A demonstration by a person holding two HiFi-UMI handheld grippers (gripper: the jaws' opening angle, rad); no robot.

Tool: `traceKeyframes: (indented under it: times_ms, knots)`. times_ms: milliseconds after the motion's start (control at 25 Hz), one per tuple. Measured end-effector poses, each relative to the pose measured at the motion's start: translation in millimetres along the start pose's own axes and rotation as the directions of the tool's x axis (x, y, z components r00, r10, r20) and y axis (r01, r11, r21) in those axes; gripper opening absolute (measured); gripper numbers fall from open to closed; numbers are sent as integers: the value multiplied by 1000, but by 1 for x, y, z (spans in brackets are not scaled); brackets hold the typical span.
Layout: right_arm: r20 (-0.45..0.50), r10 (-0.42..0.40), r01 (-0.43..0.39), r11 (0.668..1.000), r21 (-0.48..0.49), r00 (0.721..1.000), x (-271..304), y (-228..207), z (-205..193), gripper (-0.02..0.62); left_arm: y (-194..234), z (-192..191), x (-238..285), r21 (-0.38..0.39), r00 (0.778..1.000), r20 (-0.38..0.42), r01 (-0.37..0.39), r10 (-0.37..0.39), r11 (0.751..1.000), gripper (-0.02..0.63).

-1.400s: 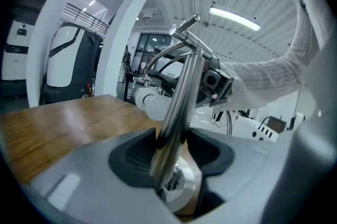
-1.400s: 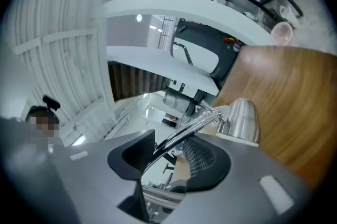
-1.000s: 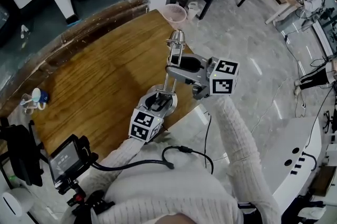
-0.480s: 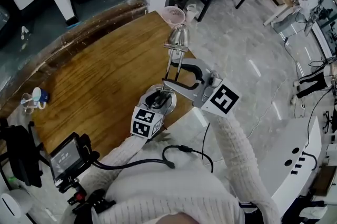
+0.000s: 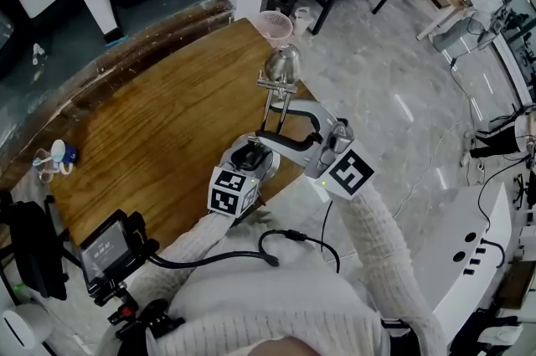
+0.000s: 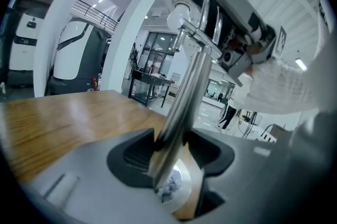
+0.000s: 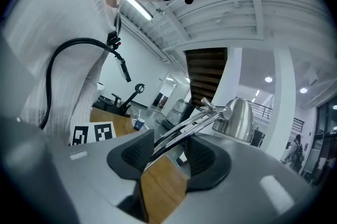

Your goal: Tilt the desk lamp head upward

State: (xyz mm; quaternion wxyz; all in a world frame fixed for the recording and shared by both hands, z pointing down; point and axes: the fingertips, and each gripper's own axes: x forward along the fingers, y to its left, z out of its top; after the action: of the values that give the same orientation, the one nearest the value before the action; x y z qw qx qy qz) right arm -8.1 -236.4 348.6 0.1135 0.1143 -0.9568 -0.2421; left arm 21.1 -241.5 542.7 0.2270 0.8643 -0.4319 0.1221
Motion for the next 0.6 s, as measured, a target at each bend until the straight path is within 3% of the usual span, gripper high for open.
traceKeyframes:
  times_ms: [240,320,440,520,600]
  knots:
    - [-35,8,-7,999,33,999,-1,2,-1,170,-2,-2,-2,-10,1000,-13,28,-28,1000,193]
    - [-1,-16,16,998,53,1000,0,0,4,175,-2,-1,-3,-10,999,-14,37,-37,999,195]
    - [104,-98,79,981,176,990,-1,-13,14,223,-2,0,-4,-13,999,-12,42,-42,999,195]
    - [116,-142,103,950,293,983,-8,-21,10,272,-3,1,-7,-22,999,-11,47,-47,999,195]
    - [132,-212,145,907,396,968,-21,-24,12,275,-4,2,-19,-31,999,-3,52,-52,998,196]
